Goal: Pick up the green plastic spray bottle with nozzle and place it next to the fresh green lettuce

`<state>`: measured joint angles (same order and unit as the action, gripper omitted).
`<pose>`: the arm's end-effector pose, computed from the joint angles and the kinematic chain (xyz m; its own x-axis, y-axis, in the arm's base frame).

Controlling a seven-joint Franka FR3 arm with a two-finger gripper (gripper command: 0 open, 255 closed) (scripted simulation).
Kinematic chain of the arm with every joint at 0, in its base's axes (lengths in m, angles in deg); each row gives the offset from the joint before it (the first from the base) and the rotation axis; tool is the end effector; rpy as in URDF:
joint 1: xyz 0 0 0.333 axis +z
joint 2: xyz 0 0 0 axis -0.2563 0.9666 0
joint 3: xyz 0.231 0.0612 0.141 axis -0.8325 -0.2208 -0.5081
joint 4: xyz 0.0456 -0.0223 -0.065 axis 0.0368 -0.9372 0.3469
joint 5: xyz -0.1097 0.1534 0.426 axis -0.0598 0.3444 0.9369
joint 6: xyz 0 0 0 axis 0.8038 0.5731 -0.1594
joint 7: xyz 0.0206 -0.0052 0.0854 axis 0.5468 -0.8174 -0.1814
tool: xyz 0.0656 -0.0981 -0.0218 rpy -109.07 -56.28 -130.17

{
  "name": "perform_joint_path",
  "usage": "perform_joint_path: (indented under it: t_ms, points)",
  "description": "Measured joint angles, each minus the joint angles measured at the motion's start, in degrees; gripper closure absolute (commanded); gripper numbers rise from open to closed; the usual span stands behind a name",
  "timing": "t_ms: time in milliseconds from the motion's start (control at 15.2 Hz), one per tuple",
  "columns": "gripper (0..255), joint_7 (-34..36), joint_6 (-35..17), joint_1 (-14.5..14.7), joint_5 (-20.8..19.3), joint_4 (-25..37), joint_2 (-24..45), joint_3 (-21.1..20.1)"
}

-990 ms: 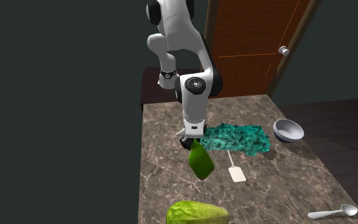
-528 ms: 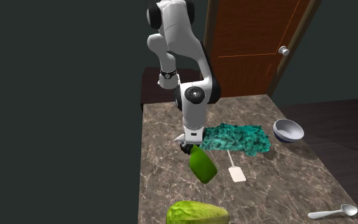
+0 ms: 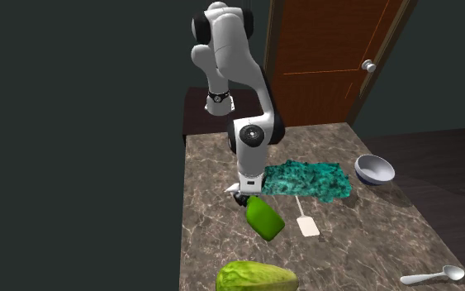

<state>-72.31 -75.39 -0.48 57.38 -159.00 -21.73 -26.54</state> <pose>0.6648 0.2055 0.1034 0.6931 0.7206 0.0181 0.7205 -0.6919 -0.0466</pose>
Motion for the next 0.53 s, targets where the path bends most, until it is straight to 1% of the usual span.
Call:
perform_joint_path:
  t_ms: [396,462,528]
  points:
    - [255,-0.04,-0.36,-0.01,-0.01,0.07,0.41,0.01]
    - [0,-0.04,-0.37,-0.01,-0.01,0.07,0.41,0.01]
    - [0,-0.04,-0.37,-0.01,0.00,0.07,0.41,0.01]
